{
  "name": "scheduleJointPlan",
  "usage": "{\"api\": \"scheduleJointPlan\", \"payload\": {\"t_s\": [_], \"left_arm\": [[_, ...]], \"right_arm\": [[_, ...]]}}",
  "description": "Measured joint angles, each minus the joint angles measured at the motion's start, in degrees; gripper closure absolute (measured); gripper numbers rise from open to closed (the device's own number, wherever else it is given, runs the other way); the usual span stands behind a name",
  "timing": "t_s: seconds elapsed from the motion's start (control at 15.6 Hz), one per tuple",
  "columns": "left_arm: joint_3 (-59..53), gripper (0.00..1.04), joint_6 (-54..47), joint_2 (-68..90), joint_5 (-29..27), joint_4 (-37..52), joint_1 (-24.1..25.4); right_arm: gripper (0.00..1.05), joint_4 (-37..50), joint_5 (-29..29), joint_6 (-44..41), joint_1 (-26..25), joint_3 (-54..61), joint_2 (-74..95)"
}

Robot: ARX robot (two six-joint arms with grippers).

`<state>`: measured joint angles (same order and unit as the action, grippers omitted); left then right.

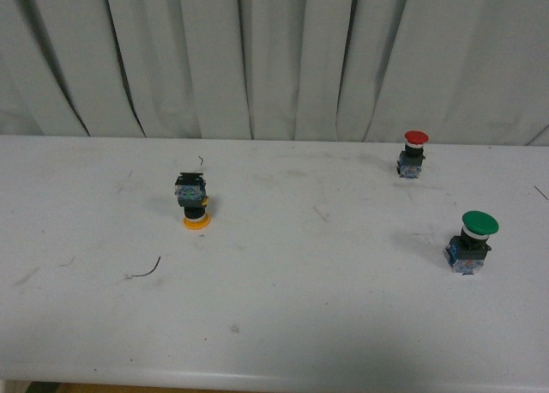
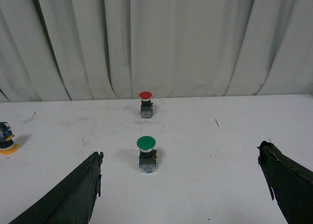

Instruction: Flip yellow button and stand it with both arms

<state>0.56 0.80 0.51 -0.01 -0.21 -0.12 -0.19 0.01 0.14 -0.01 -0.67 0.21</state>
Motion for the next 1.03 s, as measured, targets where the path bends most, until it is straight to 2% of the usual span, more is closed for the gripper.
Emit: {"api": "scheduleJointPlan", "payload": {"t_s": [1.03], "left_arm": [[0.00,0.07,0.00,0.00,0.00,0.00,0.00]], "right_arm": [[0.06,0.00,0.00,0.00,0.00,0.00,0.00]]}}
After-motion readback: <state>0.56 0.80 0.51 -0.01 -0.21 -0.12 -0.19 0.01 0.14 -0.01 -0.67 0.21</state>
